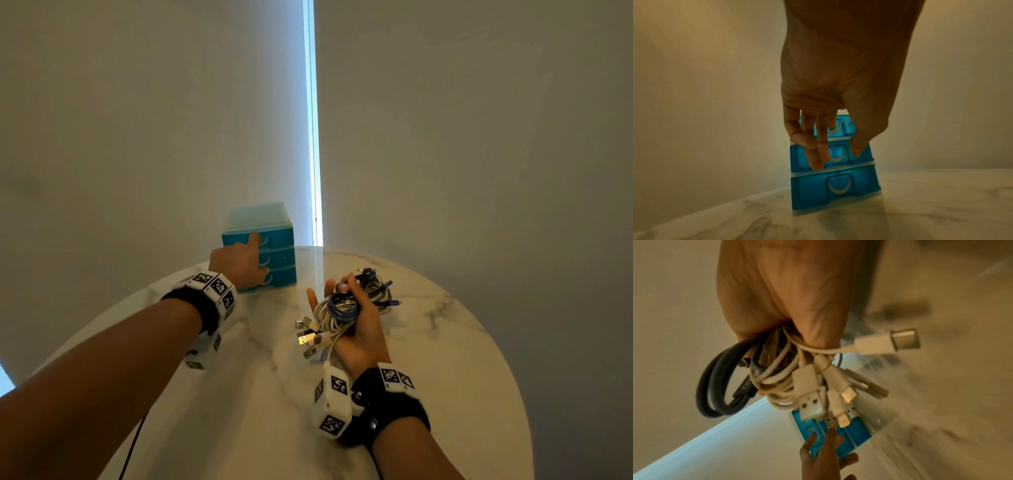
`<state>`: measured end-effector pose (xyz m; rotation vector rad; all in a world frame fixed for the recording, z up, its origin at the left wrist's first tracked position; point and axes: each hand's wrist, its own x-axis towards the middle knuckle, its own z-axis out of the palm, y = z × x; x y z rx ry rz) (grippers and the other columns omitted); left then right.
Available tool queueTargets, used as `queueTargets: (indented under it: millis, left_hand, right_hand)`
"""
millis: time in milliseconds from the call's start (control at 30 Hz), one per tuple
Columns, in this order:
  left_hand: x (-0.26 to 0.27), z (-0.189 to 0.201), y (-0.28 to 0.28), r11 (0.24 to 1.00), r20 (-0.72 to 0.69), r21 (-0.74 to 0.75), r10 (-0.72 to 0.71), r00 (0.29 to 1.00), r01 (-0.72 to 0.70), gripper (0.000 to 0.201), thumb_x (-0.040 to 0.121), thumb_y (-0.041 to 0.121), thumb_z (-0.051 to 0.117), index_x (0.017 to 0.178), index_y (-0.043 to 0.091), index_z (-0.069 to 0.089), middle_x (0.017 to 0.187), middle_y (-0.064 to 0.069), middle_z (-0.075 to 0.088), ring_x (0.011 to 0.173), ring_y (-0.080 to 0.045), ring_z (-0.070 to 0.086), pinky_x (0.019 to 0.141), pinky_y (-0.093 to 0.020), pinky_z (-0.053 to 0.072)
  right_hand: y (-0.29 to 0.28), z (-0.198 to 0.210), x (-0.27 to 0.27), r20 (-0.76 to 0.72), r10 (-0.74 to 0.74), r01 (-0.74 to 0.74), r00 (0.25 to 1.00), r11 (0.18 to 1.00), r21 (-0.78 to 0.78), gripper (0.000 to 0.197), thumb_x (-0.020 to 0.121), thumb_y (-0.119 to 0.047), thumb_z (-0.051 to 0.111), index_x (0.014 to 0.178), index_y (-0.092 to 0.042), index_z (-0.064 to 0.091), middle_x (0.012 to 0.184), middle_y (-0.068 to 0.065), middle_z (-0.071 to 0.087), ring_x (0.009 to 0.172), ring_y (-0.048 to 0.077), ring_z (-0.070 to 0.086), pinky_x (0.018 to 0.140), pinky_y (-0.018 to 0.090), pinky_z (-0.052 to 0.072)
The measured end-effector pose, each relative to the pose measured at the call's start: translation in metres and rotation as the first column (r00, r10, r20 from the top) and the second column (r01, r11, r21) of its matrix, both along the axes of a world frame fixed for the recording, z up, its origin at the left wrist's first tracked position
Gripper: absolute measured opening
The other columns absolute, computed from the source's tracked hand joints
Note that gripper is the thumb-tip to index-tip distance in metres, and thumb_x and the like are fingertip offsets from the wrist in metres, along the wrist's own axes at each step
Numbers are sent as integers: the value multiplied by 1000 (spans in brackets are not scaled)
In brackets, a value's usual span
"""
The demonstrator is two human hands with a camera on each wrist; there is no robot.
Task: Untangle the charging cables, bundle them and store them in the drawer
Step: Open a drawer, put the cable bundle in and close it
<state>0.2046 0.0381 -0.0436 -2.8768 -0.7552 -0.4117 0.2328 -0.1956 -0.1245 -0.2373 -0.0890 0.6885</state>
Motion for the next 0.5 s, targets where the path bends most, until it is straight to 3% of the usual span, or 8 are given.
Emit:
queueTargets:
  millis: [167, 267, 333, 400, 500]
  left_hand:
    - [-7, 0, -4, 993, 55, -109, -34, 998, 40, 58, 103, 49, 59, 147, 18, 36, 101, -2, 61, 86, -25, 62, 75, -35, 45]
    - [-30, 9, -23, 995, 191, 73, -76, 979, 64, 45, 108, 58, 45, 126, 20, 59, 100, -2, 73, 85, -25, 69, 70, -34, 47]
    - [-50, 14, -37, 980, 239, 169, -141, 961, 101, 50, 107, 65, 38, 108, 26, 69, 86, 4, 70, 70, -15, 61, 63, -29, 46]
    - [-71, 21, -48, 967, 301, 188, -226, 926, 175, 58, 106, 69, 35, 91, 31, 75, 65, 12, 58, 56, -5, 49, 55, -23, 39]
    - [-84, 44, -55, 955, 500, 117, -294, 814, 273, 60, 104, 69, 45, 75, 31, 81, 53, 11, 60, 50, -9, 54, 55, -26, 46]
  right_hand:
    - [-6, 0, 8, -38, -38, 41, 999, 995, 86, 22, 106, -25, 67, 88, -13, 70, 82, 1, 64, 84, 18, 71, 115, 56, 50]
    - [-7, -2, 10, -90, -57, 62, 994, 996, 59, 16, 104, -22, 69, 91, -13, 69, 85, 1, 64, 82, 17, 69, 107, 53, 57]
    - [-6, -2, 8, -113, -73, 74, 991, 997, 4, 12, 102, -19, 70, 93, -12, 69, 83, 3, 68, 75, 17, 72, 94, 48, 64]
    - [-4, -2, 7, -127, -90, 81, 988, 994, -78, 10, 102, -18, 69, 95, -11, 68, 75, 6, 73, 65, 20, 76, 85, 42, 62]
    - [-1, -4, 8, -113, -113, 92, 987, 980, -175, 18, 96, -21, 76, 109, -10, 70, 83, 10, 77, 78, 26, 76, 84, 40, 62]
